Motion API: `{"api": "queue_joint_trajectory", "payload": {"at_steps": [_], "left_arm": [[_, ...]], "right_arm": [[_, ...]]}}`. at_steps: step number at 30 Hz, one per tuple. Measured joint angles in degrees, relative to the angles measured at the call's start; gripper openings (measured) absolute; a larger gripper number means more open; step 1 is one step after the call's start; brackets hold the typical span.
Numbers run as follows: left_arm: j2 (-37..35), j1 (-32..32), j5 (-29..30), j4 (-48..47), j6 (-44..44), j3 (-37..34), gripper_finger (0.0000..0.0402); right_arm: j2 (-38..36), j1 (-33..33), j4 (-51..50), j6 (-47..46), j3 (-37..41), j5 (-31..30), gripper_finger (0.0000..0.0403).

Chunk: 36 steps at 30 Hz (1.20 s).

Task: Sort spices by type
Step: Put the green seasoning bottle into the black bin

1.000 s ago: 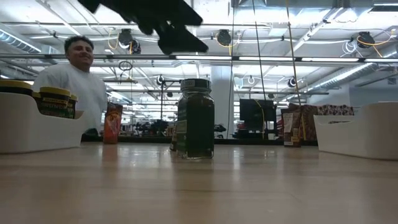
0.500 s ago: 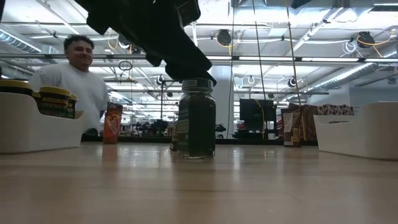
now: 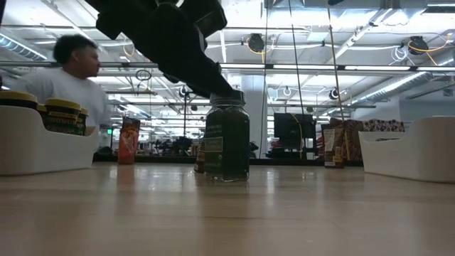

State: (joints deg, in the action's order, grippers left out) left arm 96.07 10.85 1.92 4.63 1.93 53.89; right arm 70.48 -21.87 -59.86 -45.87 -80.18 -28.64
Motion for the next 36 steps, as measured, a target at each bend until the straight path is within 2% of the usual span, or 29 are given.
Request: {"api": "queue_joint_trajectory", "payload": {"at_steps": [19, 29, 36], "left_arm": [[2.3, 0.0, 0.6, -0.8, -0.5, 0.1, 0.0349], [2.2, -0.1, 0.9, -0.5, -1.6, 0.0, 0.0293], [2.2, -0.7, 0.9, 0.9, -1.7, 0.0, 0.0285]], "right_arm": [[0.0, 0.0, 1.4, 0.0, 0.0, -1.6, 0.0258], [0.0, 0.0, 1.4, -0.2, 0.0, -1.6, 0.0258], [0.0, 0.0, 1.4, -0.3, 0.0, -1.6, 0.0258]]}}
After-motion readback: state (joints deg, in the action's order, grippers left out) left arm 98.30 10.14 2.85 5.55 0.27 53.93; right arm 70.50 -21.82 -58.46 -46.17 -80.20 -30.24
